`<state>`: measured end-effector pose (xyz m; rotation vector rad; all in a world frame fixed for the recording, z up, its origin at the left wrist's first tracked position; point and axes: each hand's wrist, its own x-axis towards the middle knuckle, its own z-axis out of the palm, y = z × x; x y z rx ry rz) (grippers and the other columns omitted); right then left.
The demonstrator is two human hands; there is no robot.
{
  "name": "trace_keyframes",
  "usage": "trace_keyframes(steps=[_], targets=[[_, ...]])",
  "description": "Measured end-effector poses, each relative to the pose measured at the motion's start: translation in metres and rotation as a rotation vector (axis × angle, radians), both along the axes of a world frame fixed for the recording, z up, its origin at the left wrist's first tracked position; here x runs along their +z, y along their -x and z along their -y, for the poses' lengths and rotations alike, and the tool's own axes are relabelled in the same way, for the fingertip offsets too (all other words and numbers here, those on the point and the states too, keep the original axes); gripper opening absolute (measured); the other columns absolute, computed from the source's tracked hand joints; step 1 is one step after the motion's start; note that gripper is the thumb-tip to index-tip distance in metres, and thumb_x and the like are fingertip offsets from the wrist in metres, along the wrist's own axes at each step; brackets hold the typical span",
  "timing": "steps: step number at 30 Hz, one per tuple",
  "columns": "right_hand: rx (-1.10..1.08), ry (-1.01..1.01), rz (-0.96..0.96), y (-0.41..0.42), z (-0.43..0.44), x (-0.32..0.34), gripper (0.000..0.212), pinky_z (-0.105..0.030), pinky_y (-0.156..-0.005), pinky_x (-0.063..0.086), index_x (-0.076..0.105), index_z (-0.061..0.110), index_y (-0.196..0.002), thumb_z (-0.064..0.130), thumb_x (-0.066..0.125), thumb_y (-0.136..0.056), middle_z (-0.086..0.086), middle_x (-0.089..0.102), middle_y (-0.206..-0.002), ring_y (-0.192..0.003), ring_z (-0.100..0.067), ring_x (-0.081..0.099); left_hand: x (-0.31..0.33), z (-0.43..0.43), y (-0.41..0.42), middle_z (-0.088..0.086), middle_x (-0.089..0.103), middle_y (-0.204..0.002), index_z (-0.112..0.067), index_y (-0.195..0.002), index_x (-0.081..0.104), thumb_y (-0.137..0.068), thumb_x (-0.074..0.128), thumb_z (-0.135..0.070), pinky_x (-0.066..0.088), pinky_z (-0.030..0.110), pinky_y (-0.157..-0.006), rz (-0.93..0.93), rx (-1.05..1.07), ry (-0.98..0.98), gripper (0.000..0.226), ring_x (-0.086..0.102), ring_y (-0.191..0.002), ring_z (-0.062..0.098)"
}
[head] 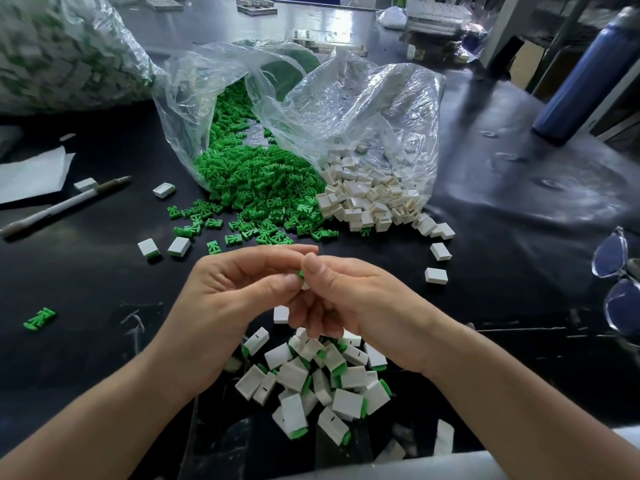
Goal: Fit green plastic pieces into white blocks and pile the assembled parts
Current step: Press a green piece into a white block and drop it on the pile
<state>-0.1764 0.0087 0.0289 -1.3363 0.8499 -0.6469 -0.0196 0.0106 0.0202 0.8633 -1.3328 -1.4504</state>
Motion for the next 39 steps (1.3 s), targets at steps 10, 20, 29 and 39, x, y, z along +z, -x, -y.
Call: trace_keyframes(steps=[10, 20, 29, 39], targets=[[-0.087, 0.063, -0.114, -0.0024, -0.0015, -0.0031, 0.026, -0.02, -0.052, 0.031, 0.045, 0.014, -0.074, 0.022, 0.037, -0.098, 0.005, 0.039, -0.061, -0.053, -0.006, 0.035, -0.0031, -0.0007, 0.0027, 0.001, 0.071, -0.104, -0.015, -0.079, 0.076, -0.066, 0.066, -0.008, 0.053, 0.021, -0.074, 0.034, 0.012, 0.039, 0.018, 0.068, -0.094, 0.018], [-0.126, 0.173, -0.225, -0.0061, -0.0025, -0.0094, 0.025, -0.035, -0.063, 0.032, 0.047, 0.027, -0.075, 0.026, 0.039, -0.098, 0.009, 0.041, -0.064, -0.058, -0.007, 0.036, -0.005, -0.0007, 0.0026, 0.001, 0.072, -0.102, -0.014, -0.078, 0.076, -0.067, 0.061, -0.005, 0.052, 0.018, -0.073, 0.015, 0.016, 0.021, 0.021, 0.068, -0.094, 0.016], [-0.132, 0.193, -0.256, -0.0062, -0.0037, -0.0048, 0.029, -0.032, -0.061, 0.033, 0.046, 0.02, -0.071, 0.028, 0.038, -0.098, 0.009, 0.042, -0.064, -0.059, -0.007, 0.038, -0.005, 0.0005, 0.0014, 0.002, 0.072, -0.103, -0.02, -0.076, 0.078, -0.058, 0.069, -0.023, 0.054, 0.023, -0.076, 0.028, 0.013, 0.016, 0.02, 0.068, -0.095, 0.018], [-0.116, 0.133, -0.129, -0.0043, -0.0014, -0.0047, 0.037, -0.015, -0.052, 0.035, 0.051, 0.015, -0.069, 0.042, 0.037, -0.091, 0.008, 0.048, -0.058, -0.051, -0.003, 0.041, -0.0005, -0.0005, 0.0022, 0.025, 0.07, -0.081, -0.012, -0.084, 0.076, -0.061, 0.07, -0.013, 0.056, 0.028, -0.064, 0.008, -0.017, -0.003, 0.024, 0.069, -0.07, 0.033]])
